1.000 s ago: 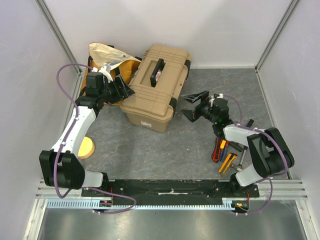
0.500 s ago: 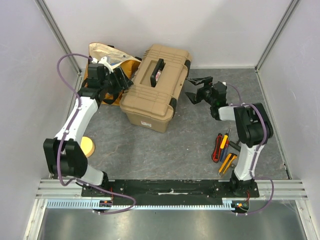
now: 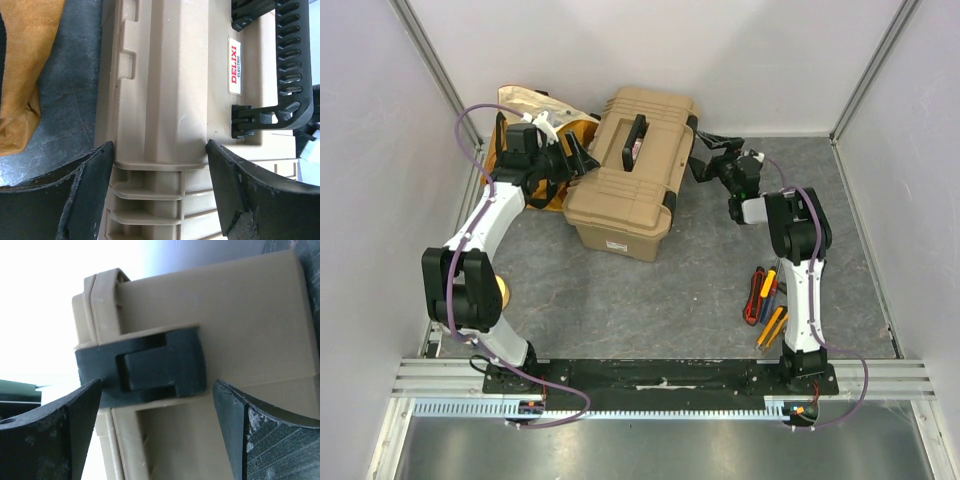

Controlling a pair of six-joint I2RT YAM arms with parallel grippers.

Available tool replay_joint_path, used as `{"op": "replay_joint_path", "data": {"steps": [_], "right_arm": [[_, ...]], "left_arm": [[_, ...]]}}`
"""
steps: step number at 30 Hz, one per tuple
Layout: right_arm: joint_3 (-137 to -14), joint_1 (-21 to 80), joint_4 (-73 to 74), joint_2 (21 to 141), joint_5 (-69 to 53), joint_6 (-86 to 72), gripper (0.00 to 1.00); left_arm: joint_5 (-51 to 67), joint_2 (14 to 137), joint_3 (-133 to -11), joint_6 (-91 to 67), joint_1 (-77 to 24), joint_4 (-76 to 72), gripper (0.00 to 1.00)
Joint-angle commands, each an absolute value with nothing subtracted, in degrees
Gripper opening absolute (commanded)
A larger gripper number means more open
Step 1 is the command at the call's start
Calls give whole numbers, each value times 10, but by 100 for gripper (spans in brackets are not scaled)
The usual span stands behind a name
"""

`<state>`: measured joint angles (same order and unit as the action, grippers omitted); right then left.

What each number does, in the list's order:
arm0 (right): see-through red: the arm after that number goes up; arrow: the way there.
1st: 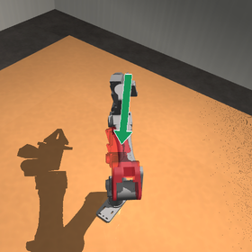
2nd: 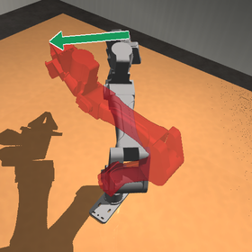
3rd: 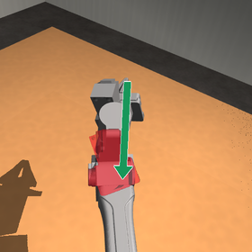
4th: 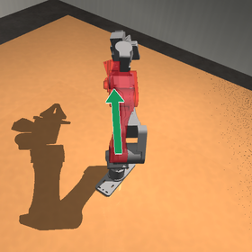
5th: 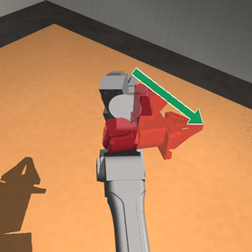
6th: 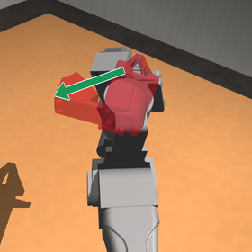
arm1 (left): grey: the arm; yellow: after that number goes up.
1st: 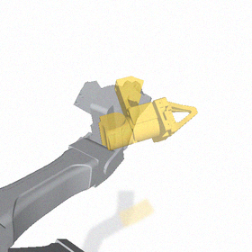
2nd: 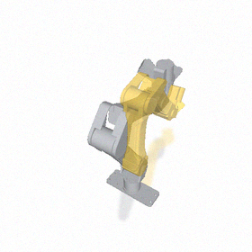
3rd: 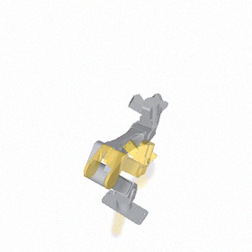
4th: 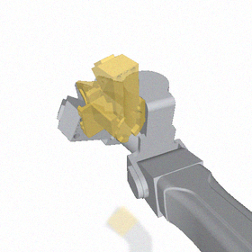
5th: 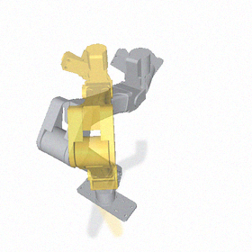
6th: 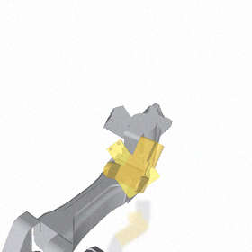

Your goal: Pack the tool kit

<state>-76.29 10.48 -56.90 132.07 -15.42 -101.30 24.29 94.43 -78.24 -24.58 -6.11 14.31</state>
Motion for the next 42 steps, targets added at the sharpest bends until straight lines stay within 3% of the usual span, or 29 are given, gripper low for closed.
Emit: {"op": "replay_joint_path", "data": {"steps": [1,12,21,25,27,34,42], "right_arm": [[-821,109,-641,1370,-159,-1056,98],[-870,109,-770,1438,-149,-1082,98],[-929,112,-870,1477,-162,-1057,97],[-954,114,-903,1503,-146,-1063,86],[-964,117,-929,1517,-137,-1078,75],[-959,122,-981,1515,-167,-1070,69],[-914,125,-994,1493,-162,-1068,45]], "left_arm": [[294,949,-759,-253,-70,143,80],[250,935,-772,-227,-71,144,82],[300,1055,-918,-225,-69,128,84],[325,1092,-950,-230,-69,127,84],[328,1094,-947,-228,-69,128,84],[351,1085,-909,-212,-69,128,84],[348,1086,-904,-204,-71,141,83]]}}
